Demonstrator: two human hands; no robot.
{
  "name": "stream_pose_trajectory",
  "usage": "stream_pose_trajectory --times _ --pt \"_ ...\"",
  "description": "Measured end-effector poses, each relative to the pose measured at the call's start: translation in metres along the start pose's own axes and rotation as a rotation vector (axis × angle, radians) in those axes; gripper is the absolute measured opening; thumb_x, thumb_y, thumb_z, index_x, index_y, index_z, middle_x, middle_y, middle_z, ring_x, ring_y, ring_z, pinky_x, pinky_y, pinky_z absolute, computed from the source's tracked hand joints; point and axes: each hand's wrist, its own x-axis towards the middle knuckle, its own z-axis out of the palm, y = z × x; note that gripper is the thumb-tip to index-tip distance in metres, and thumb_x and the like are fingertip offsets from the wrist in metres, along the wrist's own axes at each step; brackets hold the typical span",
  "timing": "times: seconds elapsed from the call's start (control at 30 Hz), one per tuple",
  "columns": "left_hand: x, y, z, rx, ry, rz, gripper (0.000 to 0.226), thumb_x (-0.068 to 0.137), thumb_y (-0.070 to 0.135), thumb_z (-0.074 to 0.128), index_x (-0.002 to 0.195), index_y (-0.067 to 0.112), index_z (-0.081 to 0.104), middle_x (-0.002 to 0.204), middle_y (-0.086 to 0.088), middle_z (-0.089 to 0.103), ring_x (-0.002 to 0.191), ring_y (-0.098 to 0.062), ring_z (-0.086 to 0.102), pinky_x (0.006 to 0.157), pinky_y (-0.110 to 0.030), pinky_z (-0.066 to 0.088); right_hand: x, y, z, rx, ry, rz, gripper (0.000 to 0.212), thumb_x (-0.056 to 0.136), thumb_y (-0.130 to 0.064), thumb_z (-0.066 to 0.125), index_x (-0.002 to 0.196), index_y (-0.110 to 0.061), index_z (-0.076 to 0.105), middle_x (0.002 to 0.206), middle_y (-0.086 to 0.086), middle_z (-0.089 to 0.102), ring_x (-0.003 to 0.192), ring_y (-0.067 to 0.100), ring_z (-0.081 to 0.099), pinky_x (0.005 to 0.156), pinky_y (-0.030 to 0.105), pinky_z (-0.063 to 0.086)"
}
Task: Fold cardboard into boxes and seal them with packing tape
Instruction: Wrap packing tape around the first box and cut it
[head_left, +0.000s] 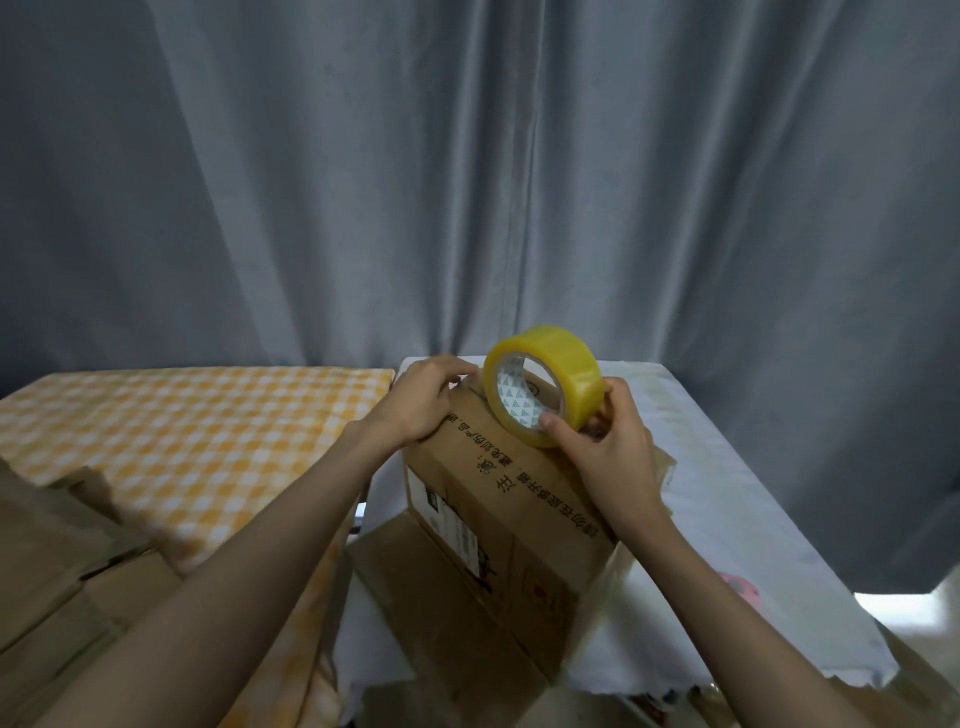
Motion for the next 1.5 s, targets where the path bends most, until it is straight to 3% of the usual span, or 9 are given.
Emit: stream_pose_trajectory --times 0.2,0.3,0.37,0.53,0.7,0.93,1.2,1.33,1.5 --pt "-0.015 0.001 0.001 0.08 -0.098 0.099 0.057 0.099 0.01 0.037 0.151 0.031 0.038 0.15 0.007 0.048 0.131 -0.014 0.048 0.111 -0.031 0.037 0.0 -0.003 -0.003 0.151 0.007 -0.039 0.032 0.086 -0.027 0.078 0.112 -0.027 0.06 0.098 -0.02 0.067 0.093 0.0 0.065 0.074 0.009 0.049" --pt "-0.017 0.001 -0.002 0.135 -0.194 0.115 0.056 0.102 0.013 0.034 0.156 0.025 0.027 0.161 0.005 0.029 0.148 -0.01 0.026 0.121 -0.033 0.021 0.0 -0.005 -0.002 0.198 0.004 -0.038 0.033 0.086 -0.028 0.078 0.114 -0.027 0.061 0.102 -0.014 0.069 0.097 0.004 0.066 0.078 0.015 0.052" --pt "-0.016 0.003 -0.006 0.18 -0.231 0.159 0.056 0.103 0.012 0.033 0.157 0.021 0.025 0.163 0.005 0.023 0.15 -0.008 0.016 0.123 -0.034 0.016 0.001 -0.005 -0.002 0.189 -0.003 -0.039 0.033 0.086 -0.03 0.078 0.114 -0.029 0.061 0.103 -0.014 0.068 0.097 0.006 0.066 0.078 0.017 0.053" --pt "-0.024 0.012 -0.003 0.081 -0.228 0.276 0.056 0.101 0.011 0.036 0.155 0.023 0.029 0.163 0.007 0.024 0.147 -0.006 0.025 0.122 -0.029 0.02 0.003 -0.006 -0.001 0.188 -0.022 -0.016 0.033 0.087 -0.036 0.075 0.117 -0.033 0.06 0.103 -0.015 0.068 0.096 0.005 0.066 0.08 0.02 0.055" --pt "-0.027 0.007 -0.001 0.118 -0.239 0.254 0.055 0.104 0.018 0.036 0.157 0.025 0.022 0.164 0.007 0.02 0.145 0.001 0.018 0.121 -0.024 0.016 0.004 -0.011 0.001 0.159 -0.028 0.0 0.03 0.088 -0.032 0.075 0.114 -0.029 0.061 0.098 -0.012 0.069 0.093 0.005 0.066 0.078 0.018 0.053" --pt "-0.026 0.008 -0.001 0.134 -0.302 0.151 0.052 0.107 0.021 0.033 0.157 0.022 0.021 0.164 0.007 0.016 0.15 -0.004 0.012 0.123 -0.024 0.003 0.008 -0.032 -0.045 0.132 0.121 0.179 0.023 0.074 -0.041 0.081 0.086 -0.023 0.071 0.078 -0.007 0.074 0.074 0.008 0.069 0.066 0.024 0.052" --pt "-0.027 0.019 -0.006 0.261 -0.416 0.16 0.053 0.107 0.044 0.021 0.156 0.042 0.001 0.165 0.015 -0.004 0.15 0.0 -0.006 0.123 -0.031 -0.005 0.003 -0.054 -0.064 -0.115 -0.052 0.192 0.029 0.074 -0.038 0.083 0.096 -0.025 0.069 0.084 -0.008 0.073 0.082 0.009 0.069 0.072 0.03 0.055" --pt "-0.026 0.029 -0.009 0.367 -0.442 0.166 0.052 0.107 0.04 0.019 0.157 0.035 0.004 0.166 0.008 -0.004 0.151 -0.006 -0.006 0.124 -0.036 -0.003 -0.014 -0.041 -0.066 -0.137 -0.062 0.184 0.044 0.077 -0.038 0.082 0.111 -0.026 0.059 0.095 -0.012 0.067 0.088 0.005 0.064 0.072 0.027 0.053" --pt "-0.03 0.057 -0.006 0.281 -0.355 0.285 0.05 0.106 0.018 0.033 0.156 0.018 0.027 0.164 0.001 0.022 0.151 -0.01 0.015 0.124 -0.034 0.01 -0.026 -0.029 -0.058 -0.093 -0.033 0.204 0.04 0.079 -0.038 0.08 0.108 -0.025 0.057 0.098 -0.009 0.066 0.094 0.011 0.063 0.082 0.04 0.056"
